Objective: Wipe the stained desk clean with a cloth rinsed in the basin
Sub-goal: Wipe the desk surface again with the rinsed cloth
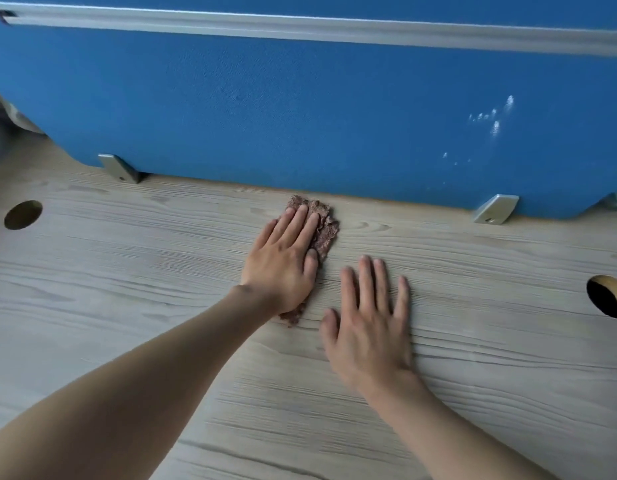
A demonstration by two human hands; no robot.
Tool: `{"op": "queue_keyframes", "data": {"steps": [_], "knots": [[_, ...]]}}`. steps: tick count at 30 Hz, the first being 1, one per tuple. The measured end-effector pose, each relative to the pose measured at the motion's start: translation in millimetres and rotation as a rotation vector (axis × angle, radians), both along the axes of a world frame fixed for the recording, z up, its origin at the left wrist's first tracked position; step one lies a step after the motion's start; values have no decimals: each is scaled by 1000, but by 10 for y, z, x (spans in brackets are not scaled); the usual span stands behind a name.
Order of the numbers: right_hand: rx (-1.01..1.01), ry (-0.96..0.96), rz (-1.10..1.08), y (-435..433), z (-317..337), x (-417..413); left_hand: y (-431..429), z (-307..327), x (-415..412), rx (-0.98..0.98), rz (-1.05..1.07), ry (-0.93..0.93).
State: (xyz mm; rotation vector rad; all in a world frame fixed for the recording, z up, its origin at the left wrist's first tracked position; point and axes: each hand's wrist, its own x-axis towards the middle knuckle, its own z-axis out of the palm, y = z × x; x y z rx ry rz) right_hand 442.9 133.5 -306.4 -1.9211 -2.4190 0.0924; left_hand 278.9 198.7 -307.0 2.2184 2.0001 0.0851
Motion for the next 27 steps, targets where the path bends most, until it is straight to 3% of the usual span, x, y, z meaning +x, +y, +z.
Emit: {"op": "queue_keyframes", "data": {"steps": [5, 11, 17, 23, 27], "knots": [[-2, -22, -1, 14, -15, 14, 295, -14, -143, -4, 187, 4], [-15, -30, -1, 9, 2, -7, -218, 8, -71, 5, -7, -1], [-1, -39, 6, 17, -15, 11, 139, -25, -217, -11, 221, 3], [2, -28, 3, 8, 5, -1, -432, -12, -160, 6, 40, -11], [13, -30, 6, 6, 5, 6, -149, -12, -364, -21, 195, 13]]}}
